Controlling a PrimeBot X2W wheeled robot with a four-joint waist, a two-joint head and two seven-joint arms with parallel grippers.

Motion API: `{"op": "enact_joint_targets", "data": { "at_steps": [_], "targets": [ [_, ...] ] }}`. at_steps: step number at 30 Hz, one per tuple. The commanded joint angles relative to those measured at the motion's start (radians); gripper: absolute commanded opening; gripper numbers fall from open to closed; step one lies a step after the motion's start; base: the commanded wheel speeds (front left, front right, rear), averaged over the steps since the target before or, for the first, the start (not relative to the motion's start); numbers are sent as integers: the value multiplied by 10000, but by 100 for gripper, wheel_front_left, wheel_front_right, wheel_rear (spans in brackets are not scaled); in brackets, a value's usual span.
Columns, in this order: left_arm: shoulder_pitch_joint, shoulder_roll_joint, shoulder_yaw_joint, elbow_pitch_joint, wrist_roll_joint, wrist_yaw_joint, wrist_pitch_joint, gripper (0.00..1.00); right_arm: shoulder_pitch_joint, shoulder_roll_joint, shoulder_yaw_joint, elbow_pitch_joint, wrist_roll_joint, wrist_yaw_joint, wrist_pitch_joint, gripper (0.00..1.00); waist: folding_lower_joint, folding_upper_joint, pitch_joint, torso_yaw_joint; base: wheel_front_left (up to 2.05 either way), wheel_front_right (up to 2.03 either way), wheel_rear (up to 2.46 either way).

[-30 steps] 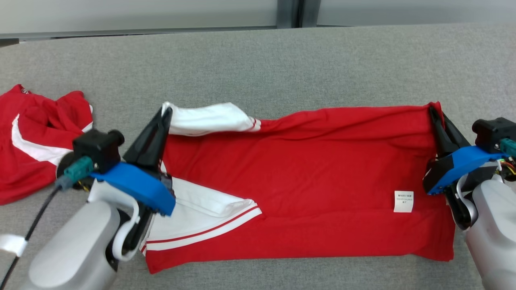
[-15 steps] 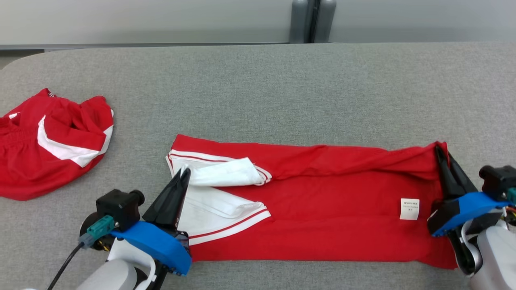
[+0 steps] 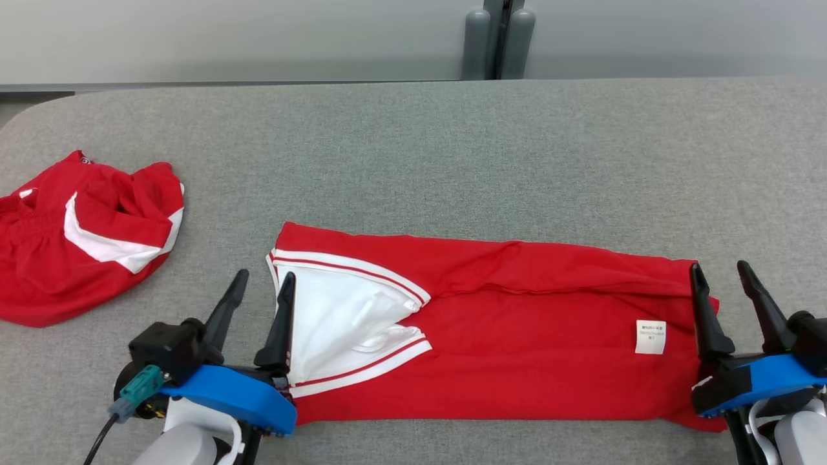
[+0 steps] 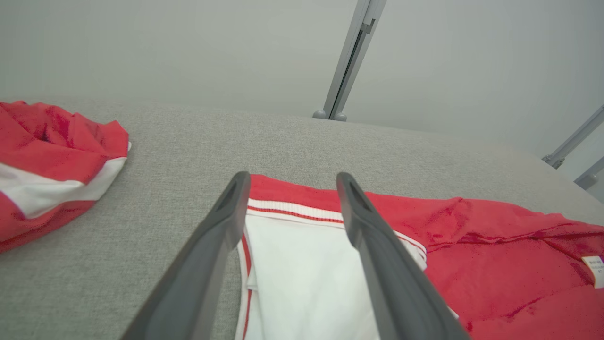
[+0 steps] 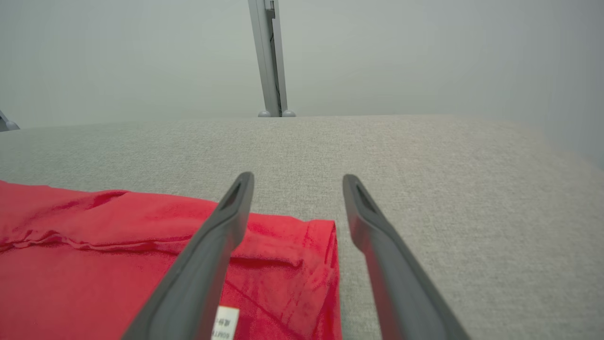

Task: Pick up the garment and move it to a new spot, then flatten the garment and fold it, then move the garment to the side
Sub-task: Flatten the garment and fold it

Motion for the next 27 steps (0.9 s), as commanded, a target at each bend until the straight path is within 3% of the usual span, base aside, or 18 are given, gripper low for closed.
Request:
{"op": "enact_joint_targets", "data": {
  "at_steps": [1, 9, 18, 27],
  "targets": [
    [149, -53, 226, 48, 134, 101, -140, 100, 176, 45, -90, -231, -85, 1, -52, 100, 1, 0, -36, -25, 0, 0, 0],
    [621, -1010, 2278, -429, 1650, 157, -272, 100, 71, 196, -610, -246, -92, 1, 170, 100, 1, 0, -89, 38, 0, 0, 0],
    [1212, -2446, 4284, -518, 3446, -686, -278, 100, -335, 396, -741, 1148, 67, 1, 467, 100, 1, 0, -14, 143, 0, 0, 0],
    [1368, -3523, 5695, -198, 4684, -1548, -279, 100, -533, 634, -260, 2916, 311, 1, 467, 100, 1, 0, -40, 192, 0, 0, 0]
  ]
}}
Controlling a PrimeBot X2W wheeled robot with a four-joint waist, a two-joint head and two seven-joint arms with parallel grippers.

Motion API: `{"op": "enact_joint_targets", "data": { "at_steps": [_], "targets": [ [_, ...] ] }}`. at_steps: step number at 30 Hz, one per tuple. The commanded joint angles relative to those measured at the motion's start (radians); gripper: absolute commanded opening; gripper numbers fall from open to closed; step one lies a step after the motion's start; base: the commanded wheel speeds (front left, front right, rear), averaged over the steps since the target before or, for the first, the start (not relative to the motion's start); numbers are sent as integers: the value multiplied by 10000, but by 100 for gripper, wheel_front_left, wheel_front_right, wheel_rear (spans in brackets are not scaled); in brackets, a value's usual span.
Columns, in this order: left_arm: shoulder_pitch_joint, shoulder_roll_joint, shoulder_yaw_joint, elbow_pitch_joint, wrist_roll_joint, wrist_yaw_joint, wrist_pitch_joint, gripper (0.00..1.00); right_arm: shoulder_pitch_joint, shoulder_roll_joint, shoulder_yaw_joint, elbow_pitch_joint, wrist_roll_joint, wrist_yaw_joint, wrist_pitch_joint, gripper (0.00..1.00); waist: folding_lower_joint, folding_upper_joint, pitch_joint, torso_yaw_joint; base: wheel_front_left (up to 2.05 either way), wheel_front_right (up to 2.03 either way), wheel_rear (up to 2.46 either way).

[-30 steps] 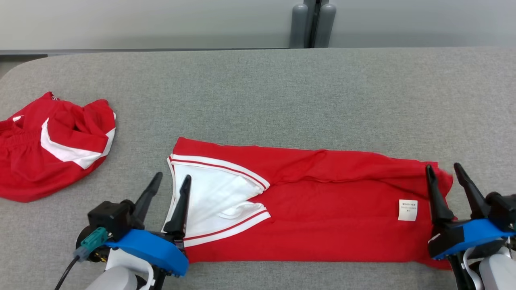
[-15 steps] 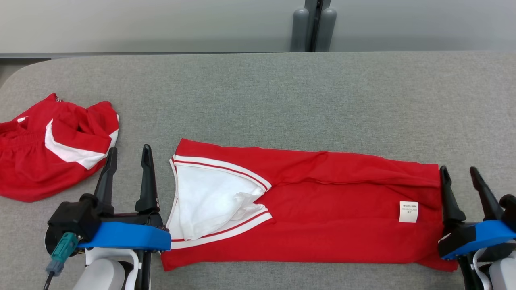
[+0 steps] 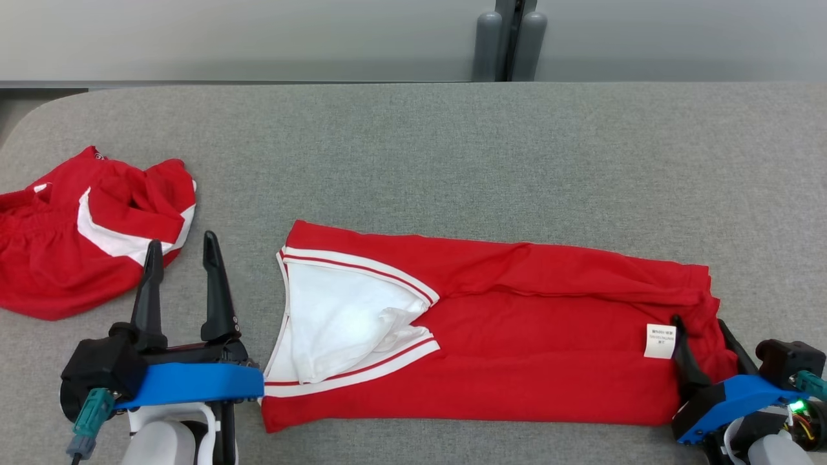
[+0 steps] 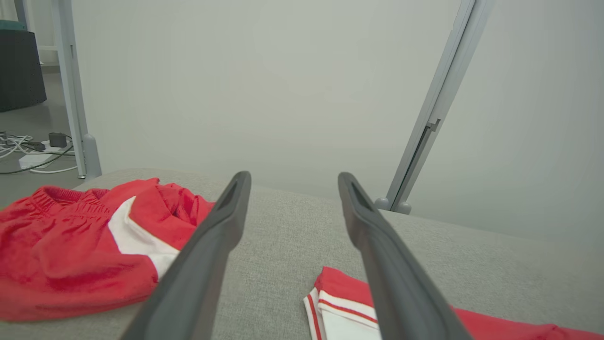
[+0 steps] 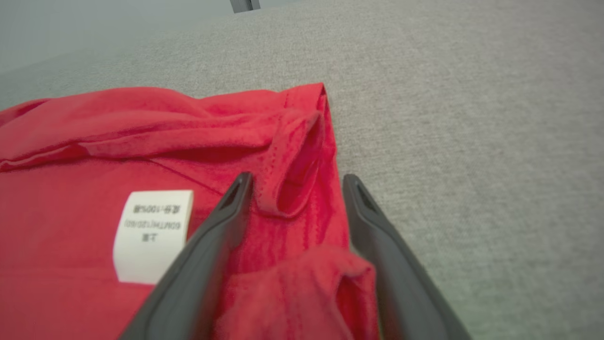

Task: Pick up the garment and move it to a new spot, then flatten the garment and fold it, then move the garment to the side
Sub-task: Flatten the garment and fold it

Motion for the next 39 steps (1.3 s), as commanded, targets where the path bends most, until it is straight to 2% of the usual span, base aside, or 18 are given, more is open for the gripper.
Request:
{"op": "enact_joint_targets", "data": {
  "at_steps": [1, 2, 3, 5, 11, 19, 24, 31, 39],
  "targets": [
    [44, -57, 131, 17, 124, -73, -47, 100, -101, 51, 77, 162, 66, 1, 31, 100, 0, 0, -9, -3, 0, 0, 0],
    [60, -137, 254, 46, 226, -166, -47, 100, -56, 126, 166, 311, 154, 1, 42, 87, 0, 0, -14, -8, 0, 0, 0],
    [81, -225, 379, 84, 329, -240, -47, 100, -44, 190, 246, 367, 283, 3, 11, 37, 0, 0, -19, -18, 0, 0, 0],
    [98, -366, 625, 102, 531, -378, -47, 100, -64, 240, 387, 435, 461, 3, -47, 0, 0, 0, -16, -51, 0, 0, 0],
    [83, -651, 1193, 194, 940, -717, -48, 100, -369, -135, 340, 302, 910, 0, -336, 0, 0, 0, -13, -191, 0, 0, 0],
    [119, -801, 1605, 328, 1295, -966, -48, 100, -691, -1188, -634, 199, 812, 1, -468, 0, 0, 0, -133, -315, 0, 0, 0],
    [145, -827, 1698, 396, 1462, -1022, -48, 100, -871, -1470, -988, -6, 622, 1, -480, 0, 0, 0, -205, -368, 0, 0, 0],
    [230, -839, 1757, 409, 1506, -997, -48, 100, -821, -871, -566, -1031, 185, 1, -481, 0, 0, 0, -296, -385, 0, 0, 0],
    [151, -840, 1649, 443, 1475, -865, -48, 100, -497, 145, 880, -2623, -41, 1, -199, 0, 0, 0, -223, -304, 0, 0, 0]
  ]
}}
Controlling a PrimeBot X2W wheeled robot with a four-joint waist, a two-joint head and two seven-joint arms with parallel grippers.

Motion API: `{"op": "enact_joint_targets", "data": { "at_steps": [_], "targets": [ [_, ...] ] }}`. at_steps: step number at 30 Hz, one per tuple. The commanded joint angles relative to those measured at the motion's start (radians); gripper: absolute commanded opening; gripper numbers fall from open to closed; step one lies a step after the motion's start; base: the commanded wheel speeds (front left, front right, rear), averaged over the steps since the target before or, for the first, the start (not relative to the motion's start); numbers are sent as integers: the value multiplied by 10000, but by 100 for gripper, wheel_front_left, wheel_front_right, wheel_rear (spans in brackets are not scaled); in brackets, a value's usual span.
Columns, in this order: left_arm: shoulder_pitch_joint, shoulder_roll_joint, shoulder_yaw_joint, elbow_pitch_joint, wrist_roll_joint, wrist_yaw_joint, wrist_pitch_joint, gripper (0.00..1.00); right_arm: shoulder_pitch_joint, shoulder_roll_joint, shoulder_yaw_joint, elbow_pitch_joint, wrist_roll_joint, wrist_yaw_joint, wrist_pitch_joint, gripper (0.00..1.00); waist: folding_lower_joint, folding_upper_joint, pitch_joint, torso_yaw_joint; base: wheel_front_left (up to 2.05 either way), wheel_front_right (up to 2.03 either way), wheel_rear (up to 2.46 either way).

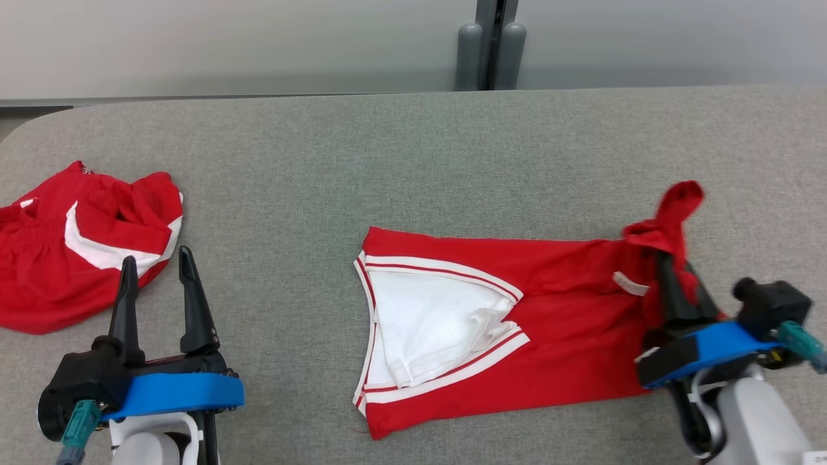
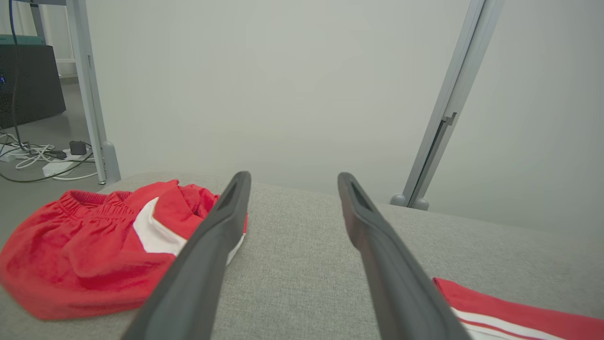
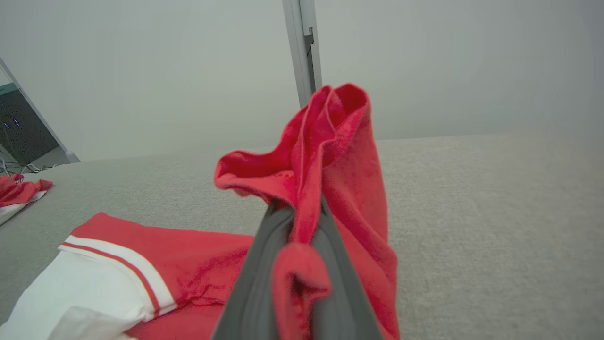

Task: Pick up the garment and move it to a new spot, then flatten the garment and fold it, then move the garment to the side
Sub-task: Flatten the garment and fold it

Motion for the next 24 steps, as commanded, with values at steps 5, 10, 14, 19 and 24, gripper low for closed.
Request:
{"op": "enact_joint_targets", "data": {
  "at_steps": [5, 10, 14, 19, 24],
  "targets": [
    [-233, -17, -156, 69, -45, 106, -49, 100, 62, 549, 967, -587, -57, 1, 275, 0, 0, 0, 119, 132, 0, 0, 0],
    [-413, -16, -353, 142, -115, 145, -49, 100, -196, 907, 1998, -591, -8, 1, 351, 0, 0, 0, 235, 312, 0, 0, 0],
    [-516, -16, -478, 187, -149, 187, -49, 100, -486, 1053, 2772, -412, 71, 1, 285, 0, 0, 0, 364, 465, 0, 0, 0],
    [-705, -16, -616, 267, -222, 210, -49, 100, -973, 1087, 3610, -178, 510, 3, 184, 0, 0, 0, 517, 661, 0, 0, 0],
    [-859, -16, -757, 379, -303, 217, -49, 100, -1431, 1079, 4386, 185, 1067, 1, 61, 0, 0, 0, 600, 871, 0, 0, 0]
  ]
}}
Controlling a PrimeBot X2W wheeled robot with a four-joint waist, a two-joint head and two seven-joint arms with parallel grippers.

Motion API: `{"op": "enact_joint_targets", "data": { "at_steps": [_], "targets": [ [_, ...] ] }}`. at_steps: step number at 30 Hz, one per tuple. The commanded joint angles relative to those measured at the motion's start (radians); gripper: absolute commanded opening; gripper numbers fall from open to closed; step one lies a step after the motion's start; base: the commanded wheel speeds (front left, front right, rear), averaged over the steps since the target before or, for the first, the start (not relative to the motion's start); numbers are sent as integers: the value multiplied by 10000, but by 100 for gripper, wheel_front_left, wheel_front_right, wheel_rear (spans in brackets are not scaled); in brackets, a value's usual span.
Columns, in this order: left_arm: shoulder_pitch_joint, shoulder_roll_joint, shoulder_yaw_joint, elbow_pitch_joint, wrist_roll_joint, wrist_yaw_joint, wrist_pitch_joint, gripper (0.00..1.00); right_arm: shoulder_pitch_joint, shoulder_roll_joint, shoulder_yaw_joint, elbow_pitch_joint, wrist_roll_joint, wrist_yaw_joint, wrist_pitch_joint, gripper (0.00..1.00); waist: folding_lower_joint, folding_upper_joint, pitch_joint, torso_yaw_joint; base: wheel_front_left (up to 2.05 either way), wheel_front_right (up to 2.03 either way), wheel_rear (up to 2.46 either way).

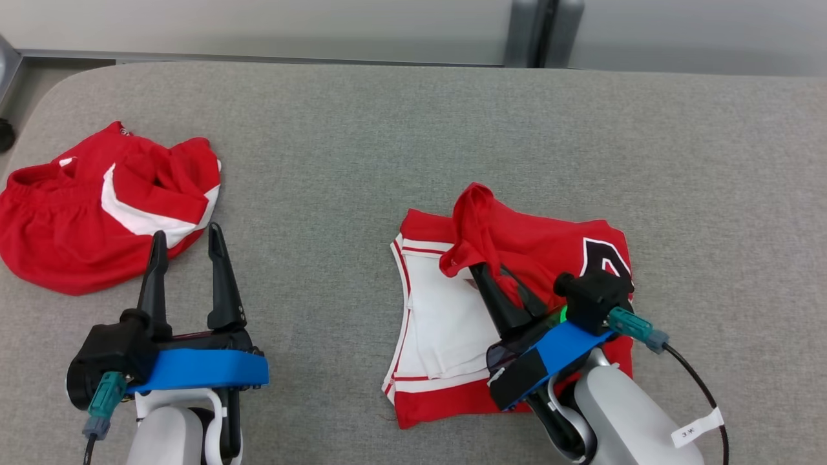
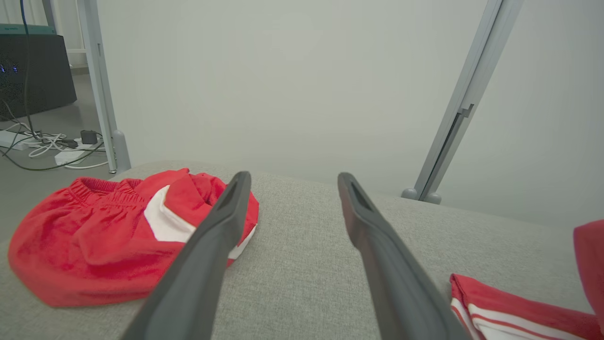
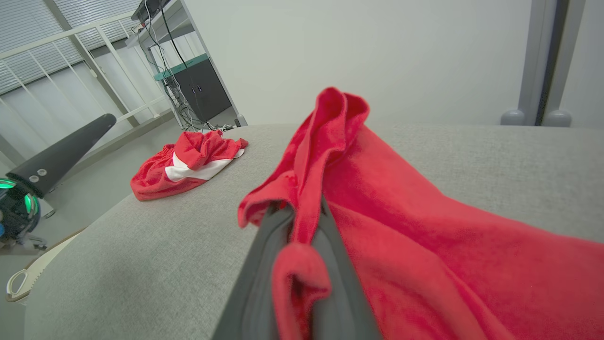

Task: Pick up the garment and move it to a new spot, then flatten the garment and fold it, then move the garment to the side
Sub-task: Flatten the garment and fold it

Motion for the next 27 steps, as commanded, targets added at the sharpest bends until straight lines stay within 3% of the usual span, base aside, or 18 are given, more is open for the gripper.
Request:
{"op": "enact_joint_targets", "data": {
  "at_steps": [1, 5, 6, 7, 17, 21, 27],
  "targets": [
    [-231, -15, -66, 46, -66, 36, -49, 100, -233, -8, 177, 113, 167, 3, -84, 0, -1, 0, 34, 86, 0, 0, 0],
    [-251, -15, -130, 103, -109, 40, -49, 100, -525, -11, 557, 491, 479, 1, -208, 0, -1, 0, 43, 196, 0, 0, 0],
    [-270, -15, -151, 107, -122, 56, -49, 100, -595, -9, 641, 623, 504, 1, -225, 38, -1, 0, 41, 212, 0, 0, 0],
    [-285, -15, -164, 115, -140, 72, -49, 100, -634, -4, 787, 770, 534, 3, -199, 100, -1, 0, 35, 221, 0, 0, 0],
    [-10, -15, 52, 221, -61, -17, -49, 100, -786, -11, 1155, 1013, 397, 1, -331, 100, -1, 0, -306, -238, 0, 0, 0],
    [69, -12, 164, 276, -21, -103, -49, 100, -669, -15, 530, 635, -129, 1, -370, 100, -1, 0, -512, -576, 0, 0, 0],
    [181, -12, 242, 316, 86, -182, -49, 100, -16, -326, -1292, -432, -1107, 1, -387, 100, -1, 0, -762, -956, 0, 0, 0]
  ]
}}
